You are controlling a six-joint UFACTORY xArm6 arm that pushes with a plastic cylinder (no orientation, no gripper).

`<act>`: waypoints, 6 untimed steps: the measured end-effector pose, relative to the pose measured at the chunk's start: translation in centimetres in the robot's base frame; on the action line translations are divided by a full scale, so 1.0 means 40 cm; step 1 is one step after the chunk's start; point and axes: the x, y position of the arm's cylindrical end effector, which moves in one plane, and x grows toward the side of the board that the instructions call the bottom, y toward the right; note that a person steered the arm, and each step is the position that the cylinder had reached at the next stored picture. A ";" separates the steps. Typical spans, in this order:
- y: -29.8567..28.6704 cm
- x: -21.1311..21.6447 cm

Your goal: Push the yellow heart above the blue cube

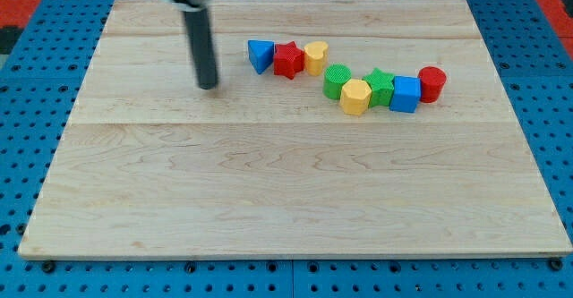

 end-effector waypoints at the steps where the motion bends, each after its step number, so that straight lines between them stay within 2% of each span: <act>1: -0.016 -0.125; 3: 0.355 -0.116; 4: 0.430 -0.114; 5: 0.380 -0.108; 6: 0.528 -0.087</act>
